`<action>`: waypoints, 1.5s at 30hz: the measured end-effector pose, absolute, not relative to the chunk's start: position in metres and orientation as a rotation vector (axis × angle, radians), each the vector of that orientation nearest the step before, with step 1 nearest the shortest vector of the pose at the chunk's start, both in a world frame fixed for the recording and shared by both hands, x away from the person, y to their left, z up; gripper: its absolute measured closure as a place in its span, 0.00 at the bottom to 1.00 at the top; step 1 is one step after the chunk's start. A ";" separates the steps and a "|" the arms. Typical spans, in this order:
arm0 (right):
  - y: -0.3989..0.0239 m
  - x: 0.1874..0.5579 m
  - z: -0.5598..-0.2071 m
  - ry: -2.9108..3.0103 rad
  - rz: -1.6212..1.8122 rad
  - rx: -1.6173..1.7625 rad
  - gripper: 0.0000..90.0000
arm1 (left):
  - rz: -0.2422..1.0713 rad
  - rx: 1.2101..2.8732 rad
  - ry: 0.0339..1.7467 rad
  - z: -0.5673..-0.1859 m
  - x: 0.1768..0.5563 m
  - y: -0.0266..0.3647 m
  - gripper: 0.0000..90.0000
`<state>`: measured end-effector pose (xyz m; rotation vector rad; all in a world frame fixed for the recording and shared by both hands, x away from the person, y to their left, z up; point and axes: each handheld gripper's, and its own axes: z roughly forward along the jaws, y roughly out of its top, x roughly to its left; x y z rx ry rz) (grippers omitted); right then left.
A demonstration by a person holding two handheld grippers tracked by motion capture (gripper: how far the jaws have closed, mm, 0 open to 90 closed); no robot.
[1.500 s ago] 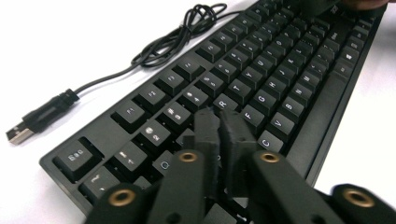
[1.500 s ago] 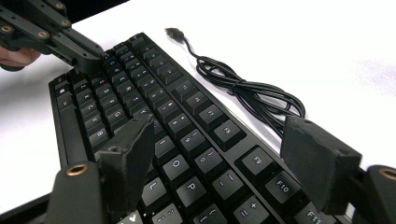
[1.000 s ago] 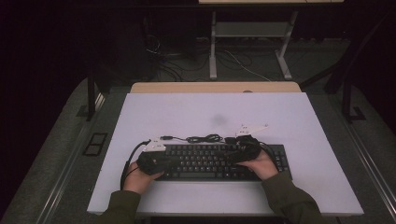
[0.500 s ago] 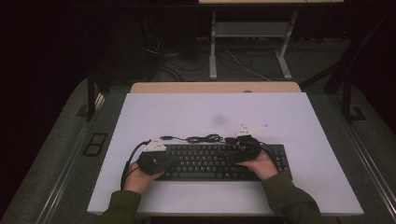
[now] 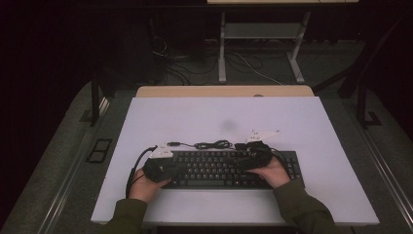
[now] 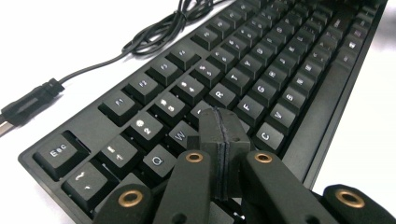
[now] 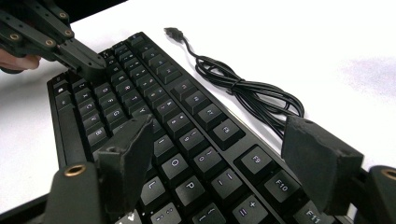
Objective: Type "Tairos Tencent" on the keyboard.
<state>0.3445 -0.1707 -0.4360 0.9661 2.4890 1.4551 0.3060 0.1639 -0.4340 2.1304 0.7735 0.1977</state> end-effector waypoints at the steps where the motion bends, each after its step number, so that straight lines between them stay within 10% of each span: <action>1: -0.171 0.345 -0.436 2.489 1.455 0.964 0.28 | 0.195 2.131 0.774 -0.433 0.306 0.164 0.99; 45: -0.171 0.343 -0.435 2.480 1.460 0.956 0.28 | 0.091 2.109 0.625 -0.420 0.290 0.140 0.99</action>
